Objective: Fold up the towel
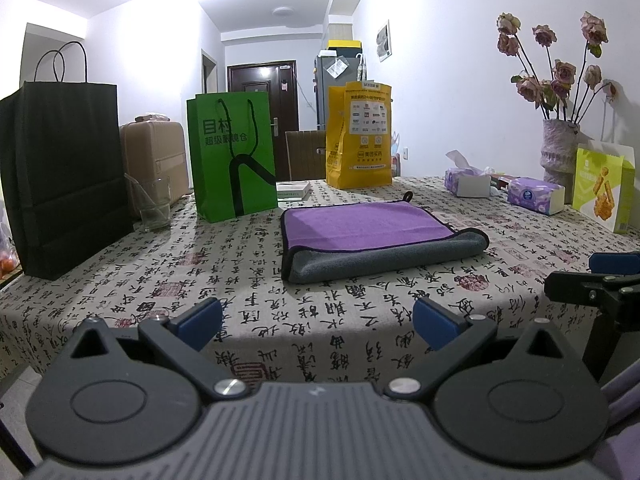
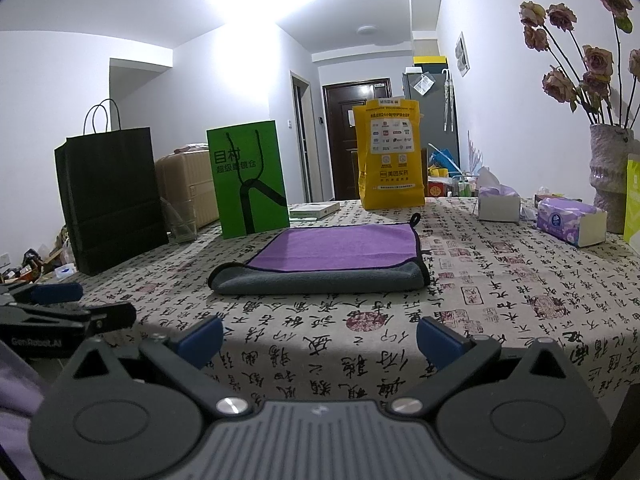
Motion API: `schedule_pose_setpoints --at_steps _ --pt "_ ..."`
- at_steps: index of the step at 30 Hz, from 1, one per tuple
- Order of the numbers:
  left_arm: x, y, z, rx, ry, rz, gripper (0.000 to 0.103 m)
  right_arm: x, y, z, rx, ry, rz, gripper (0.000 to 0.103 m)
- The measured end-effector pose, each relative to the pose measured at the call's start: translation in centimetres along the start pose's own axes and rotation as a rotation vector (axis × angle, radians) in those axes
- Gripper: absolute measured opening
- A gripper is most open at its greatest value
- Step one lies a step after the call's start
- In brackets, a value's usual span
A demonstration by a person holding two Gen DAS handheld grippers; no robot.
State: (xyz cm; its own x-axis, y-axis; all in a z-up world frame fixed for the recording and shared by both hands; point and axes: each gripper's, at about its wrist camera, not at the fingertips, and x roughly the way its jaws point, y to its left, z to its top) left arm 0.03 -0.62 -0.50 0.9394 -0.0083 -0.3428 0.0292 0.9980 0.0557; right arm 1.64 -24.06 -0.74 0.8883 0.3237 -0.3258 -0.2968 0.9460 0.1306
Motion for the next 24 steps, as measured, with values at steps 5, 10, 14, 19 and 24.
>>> schedule_pose_setpoints --at_steps 5,10,14,19,24 --pt "0.01 -0.01 -0.02 0.001 0.0 0.0 0.103 0.01 0.0 0.0 -0.001 0.0 0.0 0.103" --pt "0.01 0.0 -0.01 0.001 0.0 -0.001 0.103 0.02 -0.01 -0.01 0.0 0.001 0.0 0.103" --pt "0.01 0.02 0.04 0.001 0.001 0.0 0.103 0.06 -0.03 -0.08 -0.002 0.001 -0.001 0.103" --pt "0.02 0.03 0.03 0.001 0.0 0.0 0.103 0.2 -0.08 -0.14 0.0 0.003 -0.002 0.103" --pt "0.17 0.01 -0.08 0.006 0.004 -0.001 0.103 0.33 -0.13 -0.15 0.001 0.002 -0.001 0.103"
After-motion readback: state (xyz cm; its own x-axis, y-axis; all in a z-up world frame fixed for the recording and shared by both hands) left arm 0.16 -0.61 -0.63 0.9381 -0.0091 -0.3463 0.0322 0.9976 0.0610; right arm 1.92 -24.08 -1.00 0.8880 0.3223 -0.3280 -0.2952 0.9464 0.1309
